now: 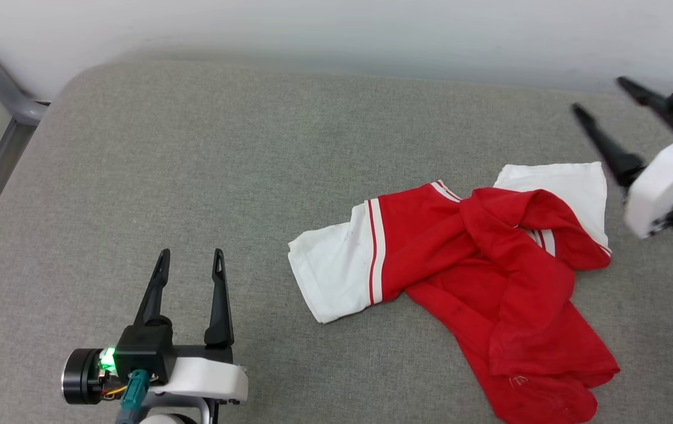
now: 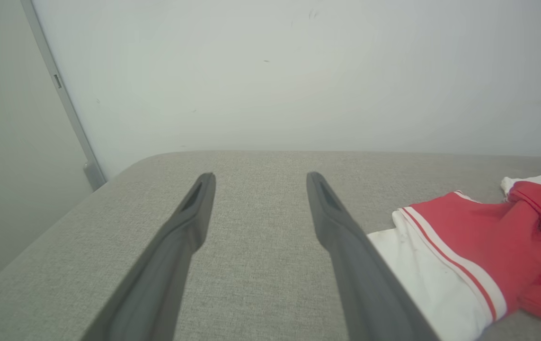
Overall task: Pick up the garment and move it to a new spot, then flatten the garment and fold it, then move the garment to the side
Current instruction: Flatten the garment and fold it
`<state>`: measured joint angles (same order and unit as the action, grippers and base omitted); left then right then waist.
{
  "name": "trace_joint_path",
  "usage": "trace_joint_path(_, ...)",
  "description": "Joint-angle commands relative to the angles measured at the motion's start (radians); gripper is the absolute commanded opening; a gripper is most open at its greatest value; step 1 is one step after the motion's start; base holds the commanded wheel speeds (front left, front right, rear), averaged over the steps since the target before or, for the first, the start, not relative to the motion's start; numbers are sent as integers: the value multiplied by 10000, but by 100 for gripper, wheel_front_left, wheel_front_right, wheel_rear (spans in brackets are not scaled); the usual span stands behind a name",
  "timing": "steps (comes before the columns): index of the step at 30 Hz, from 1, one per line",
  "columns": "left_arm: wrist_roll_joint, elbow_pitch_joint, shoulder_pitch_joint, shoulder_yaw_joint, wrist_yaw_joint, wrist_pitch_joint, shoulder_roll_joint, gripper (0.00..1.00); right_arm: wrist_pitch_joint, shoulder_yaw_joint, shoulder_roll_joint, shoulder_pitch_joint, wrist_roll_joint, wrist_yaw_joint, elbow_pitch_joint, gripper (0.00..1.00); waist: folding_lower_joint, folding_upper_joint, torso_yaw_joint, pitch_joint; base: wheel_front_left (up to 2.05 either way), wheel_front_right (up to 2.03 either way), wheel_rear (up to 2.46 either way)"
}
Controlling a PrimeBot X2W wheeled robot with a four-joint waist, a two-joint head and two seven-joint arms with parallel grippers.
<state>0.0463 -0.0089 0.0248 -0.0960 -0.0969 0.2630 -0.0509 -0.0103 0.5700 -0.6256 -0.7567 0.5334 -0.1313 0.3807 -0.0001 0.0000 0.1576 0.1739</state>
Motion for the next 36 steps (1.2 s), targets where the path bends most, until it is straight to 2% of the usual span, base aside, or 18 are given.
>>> trace_joint_path(1,-84,-60,97,-9,30,24,2,100,352,-159,-213,63,78,11,-167,100,1,0,36,99,0,0,0)
trace_joint_path(6,-106,-187,320,-66,93,24,3,100,2654,-957,-1195,-57,820,11,-907,100,1,0,175,500,0,0,0)
trace_joint_path(11,-86,-318,651,-219,142,24,6,100,4992,-974,-2168,-429,1515,11,-1122,100,1,0,420,1057,0,0,0)
trace_joint_path(16,-39,-505,954,-375,107,24,9,100,7283,-955,-2640,-748,2372,10,-904,100,1,0,645,1616,0,0,0)
trace_joint_path(19,10,-626,1164,-523,44,24,9,100,8345,-902,-2757,-1009,2320,10,-648,100,1,0,787,2050,0,0,0)
trace_joint_path(25,165,-711,1553,-803,-76,24,10,100,8909,-1061,-2464,-1427,2072,10,-171,100,1,0,1007,2747,0,0,0)
trace_joint_path(31,216,-801,1923,-971,-165,24,13,100,8827,-982,-2039,-1657,1844,10,252,100,1,0,1183,3359,0,0,0)
trace_joint_path(36,267,-741,2096,-1080,-249,24,10,100,8902,-228,-1802,-1040,1719,-1,609,100,1,0,1246,3535,0,0,0)
